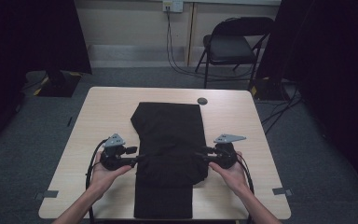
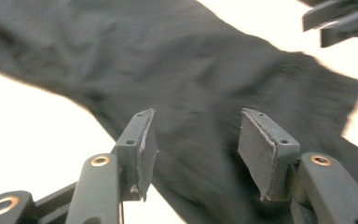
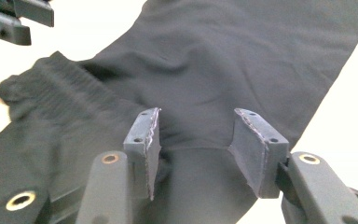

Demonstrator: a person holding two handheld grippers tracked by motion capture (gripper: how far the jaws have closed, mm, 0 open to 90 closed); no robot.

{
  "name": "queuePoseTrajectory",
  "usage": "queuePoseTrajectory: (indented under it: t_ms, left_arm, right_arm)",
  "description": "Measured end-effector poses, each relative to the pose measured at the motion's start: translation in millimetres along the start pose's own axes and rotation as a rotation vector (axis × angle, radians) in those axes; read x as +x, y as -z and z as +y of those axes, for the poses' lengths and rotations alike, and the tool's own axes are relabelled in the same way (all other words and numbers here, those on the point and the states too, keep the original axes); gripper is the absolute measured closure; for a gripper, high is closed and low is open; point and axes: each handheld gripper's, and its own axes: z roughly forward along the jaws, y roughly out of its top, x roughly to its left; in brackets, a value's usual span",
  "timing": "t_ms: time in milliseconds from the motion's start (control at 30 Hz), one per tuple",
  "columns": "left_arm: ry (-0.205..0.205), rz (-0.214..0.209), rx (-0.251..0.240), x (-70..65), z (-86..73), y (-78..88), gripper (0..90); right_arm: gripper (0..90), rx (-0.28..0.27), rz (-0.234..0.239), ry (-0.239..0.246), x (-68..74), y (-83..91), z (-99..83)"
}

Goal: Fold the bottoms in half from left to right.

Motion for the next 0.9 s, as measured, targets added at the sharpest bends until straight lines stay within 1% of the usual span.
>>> queuePoseTrajectory:
  t_ms: [33, 67, 100, 133, 167, 200, 233, 267, 300, 333, 367, 400, 433, 500, 533, 567, 667, 700, 733, 767, 800, 833, 867, 900]
  left_arm:
    - [-0.008, 0.013, 0.003, 3.3, -0.5, -6.3, 46.6]
    - [-0.023, 0.012, 0.019, 5.8, -2.1, -12.8, 46.6]
    - [-0.044, 0.033, 0.038, 7.7, -4.9, -18.2, 46.5]
    - [-0.037, 0.031, 0.058, 9.4, -10.6, -23.3, 45.9]
    - [-0.037, 0.025, 0.071, 8.3, -12.0, -24.4, 45.7]
    - [-0.048, 0.021, 0.082, 4.4, -13.5, -25.9, 45.5]
    - [-0.048, 0.021, 0.082, 4.4, -13.5, -25.9, 43.6]
    - [-0.052, 0.02, 0.092, 0.6, -14.0, -28.0, 43.6]
    - [-0.065, 0.025, 0.107, -4.4, -14.4, -31.7, 40.1]
    - [-0.085, 0.026, 0.119, -6.5, -14.6, -33.3, 40.2]
    - [-0.102, 0.033, 0.132, -9.4, -15.4, -35.2, 40.3]
    - [-0.11, 0.033, 0.138, -11.7, -16.6, -36.3, 40.1]
    - [-0.1, 0.022, 0.139, -13.4, -17.7, -36.3, 39.3]
    - [-0.102, 0.006, 0.133, -15.5, -17.7, -34.0, 39.3]
    - [-0.103, -0.005, 0.129, -17.4, -17.1, -31.5, 39.2]
    - [-0.112, -0.015, 0.129, -19.3, -16.7, -29.6, 39.2]
    - [-0.178, -0.002, 0.112, -26.0, -13.6, -20.3, 38.9]
    - [-0.178, -0.002, 0.112, -26.0, -13.6, -20.3, 38.9]
    - [-0.155, -0.018, 0.1, -28.8, -13.8, -16.2, 38.9]
    - [-0.141, -0.031, 0.09, -31.6, -15.3, -13.3, 38.9]
    - [-0.148, -0.04, 0.089, -35.5, -16.9, -10.2, 38.9]
    - [-0.154, -0.038, 0.09, -36.8, -17.3, -8.3, 38.9]
    - [-0.151, -0.05, 0.077, -38.3, -17.6, -4.1, 38.8]
    - [-0.151, -0.05, 0.077, -38.3, -17.6, -4.1, 38.2]
  right_arm:
    - [51.3, 0.028, -0.035, 0.019, -1.9, -7.8, -0.6]
    - [49.5, 0.041, -0.06, 0.027, -2.8, -12.0, -2.2]
    - [48.3, 0.058, -0.082, 0.024, -4.0, -15.9, -4.2]
    - [48.1, 0.073, -0.09, 0.023, -5.4, -21.6, -9.1]
    - [47.3, 0.084, -0.087, 0.024, -5.1, -23.7, -11.0]
    - [46.7, 0.096, -0.093, 0.03, -4.2, -25.9, -12.9]
    - [46.7, 0.108, -0.103, 0.04, -2.3, -28.3, -16.0]
    - [46.7, 0.108, -0.103, 0.04, -2.3, -28.3, -16.0]
    - [46.6, 0.114, -0.103, 0.046, -0.8, -29.1, -19.0]
    - [46.6, 0.113, -0.103, 0.044, -0.2, -28.1, -19.4]
    - [46.6, 0.11, -0.099, 0.04, -0.1, -27.4, -19.8]
    - [46.7, 0.111, -0.091, 0.029, 0.3, -26.3, -20.6]
    - [47.0, 0.107, -0.073, 0.021, 1.0, -24.9, -22.0]
    - [46.8, 0.106, -0.051, 0.007, 1.8, -22.3, -23.4]
    - [46.8, 0.098, -0.033, 0.0, 2.4, -20.1, -23.7]
    - [46.8, 0.085, -0.002, -0.011, 2.8, -17.3, -23.9]
    - [46.6, 0.068, 0.04, -0.014, 6.5, -10.9, -24.6]
    - [46.6, 0.068, 0.04, -0.014, 6.5, -10.9, -24.6]
    - [46.5, 0.064, 0.056, -0.022, 8.5, -8.0, -24.9]
    - [46.4, 0.061, 0.076, 0.009, 15.9, 0.6, -26.3]
    - [46.4, 0.059, 0.079, 0.022, 17.9, 2.8, -26.9]
    - [46.4, 0.059, 0.079, 0.023, 20.0, 5.1, -27.5]
    - [46.4, 0.057, 0.089, 0.02, 21.5, 7.2, -28.5]
    - [46.4, 0.057, 0.089, 0.02, 21.5, 7.2, -28.5]
